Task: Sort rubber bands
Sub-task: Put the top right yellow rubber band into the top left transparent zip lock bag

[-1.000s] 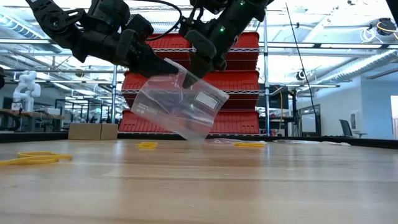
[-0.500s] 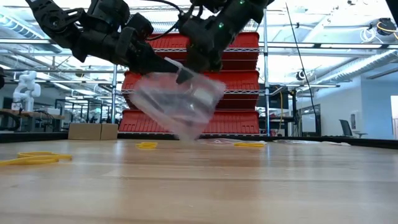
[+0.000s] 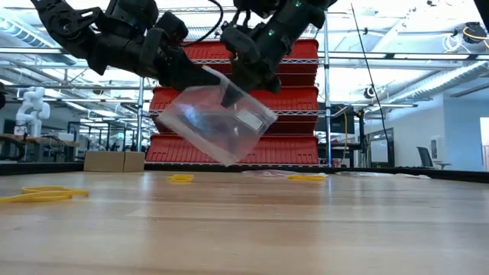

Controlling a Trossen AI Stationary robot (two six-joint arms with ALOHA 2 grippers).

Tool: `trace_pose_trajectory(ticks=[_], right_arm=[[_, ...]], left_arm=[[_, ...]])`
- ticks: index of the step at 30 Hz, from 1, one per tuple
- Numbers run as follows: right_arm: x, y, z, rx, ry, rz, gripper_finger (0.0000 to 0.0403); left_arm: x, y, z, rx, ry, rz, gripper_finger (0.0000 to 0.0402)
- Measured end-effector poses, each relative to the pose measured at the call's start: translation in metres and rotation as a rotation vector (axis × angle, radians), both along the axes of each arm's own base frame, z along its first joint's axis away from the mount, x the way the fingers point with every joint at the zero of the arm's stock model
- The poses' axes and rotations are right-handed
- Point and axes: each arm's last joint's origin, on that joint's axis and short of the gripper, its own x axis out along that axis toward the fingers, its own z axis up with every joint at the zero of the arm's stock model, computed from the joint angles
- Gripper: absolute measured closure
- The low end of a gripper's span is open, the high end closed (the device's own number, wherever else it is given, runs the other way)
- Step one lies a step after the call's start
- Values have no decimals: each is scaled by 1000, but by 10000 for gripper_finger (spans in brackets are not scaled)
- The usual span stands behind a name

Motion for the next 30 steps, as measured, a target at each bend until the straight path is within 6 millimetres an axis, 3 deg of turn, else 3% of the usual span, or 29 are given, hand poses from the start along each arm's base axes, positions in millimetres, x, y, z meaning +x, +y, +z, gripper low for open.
trace_pose_trajectory(ticks=[4,11,14,19,25,30], right_arm=[[1,0,1,-10,-15,7,364],[8,-1,2,-43,-76,42,257],[12,1,-2,-4,-95,84,234],[5,7,-4,22,-17,118,240],[-11,12,6,30,67,127,263],[-13,12,14,37,36,116,276]], left_arm=[[1,-5,2,4,-16,-20,402],[3,-11,3,7,-36,-41,402],[3,-11,4,7,-39,-43,402],[2,-10,1,9,-5,-11,402],[2,-10,0,7,-1,-8,402],[9,-15,-3,-35,-37,-18,402]])
